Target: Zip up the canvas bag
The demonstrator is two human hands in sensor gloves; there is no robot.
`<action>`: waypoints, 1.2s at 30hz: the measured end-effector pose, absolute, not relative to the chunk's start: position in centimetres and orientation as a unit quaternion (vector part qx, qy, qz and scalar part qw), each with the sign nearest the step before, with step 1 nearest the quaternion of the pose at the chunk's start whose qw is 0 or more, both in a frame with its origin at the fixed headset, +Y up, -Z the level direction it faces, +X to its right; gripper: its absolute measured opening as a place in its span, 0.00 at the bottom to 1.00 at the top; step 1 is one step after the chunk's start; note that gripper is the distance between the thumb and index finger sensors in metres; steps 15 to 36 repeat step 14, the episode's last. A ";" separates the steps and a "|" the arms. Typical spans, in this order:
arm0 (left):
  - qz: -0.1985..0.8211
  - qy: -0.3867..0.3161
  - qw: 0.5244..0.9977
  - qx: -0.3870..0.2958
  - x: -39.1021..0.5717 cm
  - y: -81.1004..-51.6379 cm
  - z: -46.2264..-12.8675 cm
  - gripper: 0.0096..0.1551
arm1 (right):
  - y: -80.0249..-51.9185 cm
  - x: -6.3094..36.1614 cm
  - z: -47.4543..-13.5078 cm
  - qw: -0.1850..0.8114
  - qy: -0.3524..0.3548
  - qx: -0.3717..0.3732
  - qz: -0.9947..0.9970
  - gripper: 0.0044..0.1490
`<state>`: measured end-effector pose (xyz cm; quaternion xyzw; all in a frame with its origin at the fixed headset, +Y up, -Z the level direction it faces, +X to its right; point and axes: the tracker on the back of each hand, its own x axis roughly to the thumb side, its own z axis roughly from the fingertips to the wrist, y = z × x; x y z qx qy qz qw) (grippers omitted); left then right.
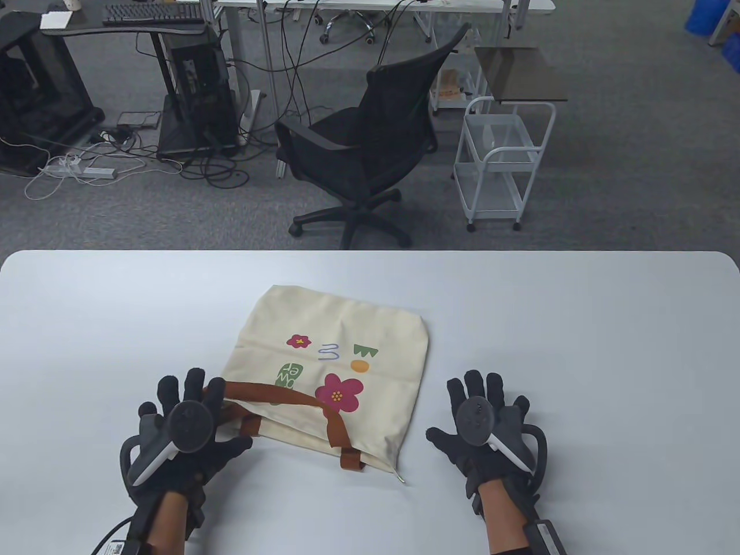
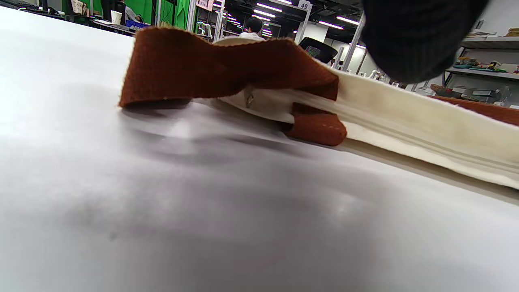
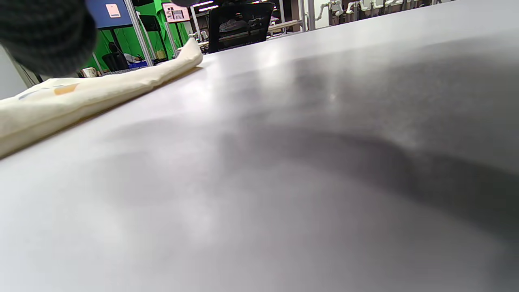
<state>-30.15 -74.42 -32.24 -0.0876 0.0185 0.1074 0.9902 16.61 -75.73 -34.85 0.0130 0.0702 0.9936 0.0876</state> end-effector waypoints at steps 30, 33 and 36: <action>0.120 0.027 0.988 -0.092 -30.9 -74.5 -32.0 0.66 | -75.5 15.8 -34.8 0.080 0.069 0.028 0.994 0.59; 0.120 0.027 0.988 -0.092 -30.9 -74.5 -32.0 0.66 | -75.5 15.8 -34.8 0.080 0.069 0.028 0.994 0.59; 0.120 0.027 0.988 -0.092 -30.9 -74.5 -32.0 0.66 | -75.5 15.8 -34.8 0.080 0.069 0.028 0.994 0.59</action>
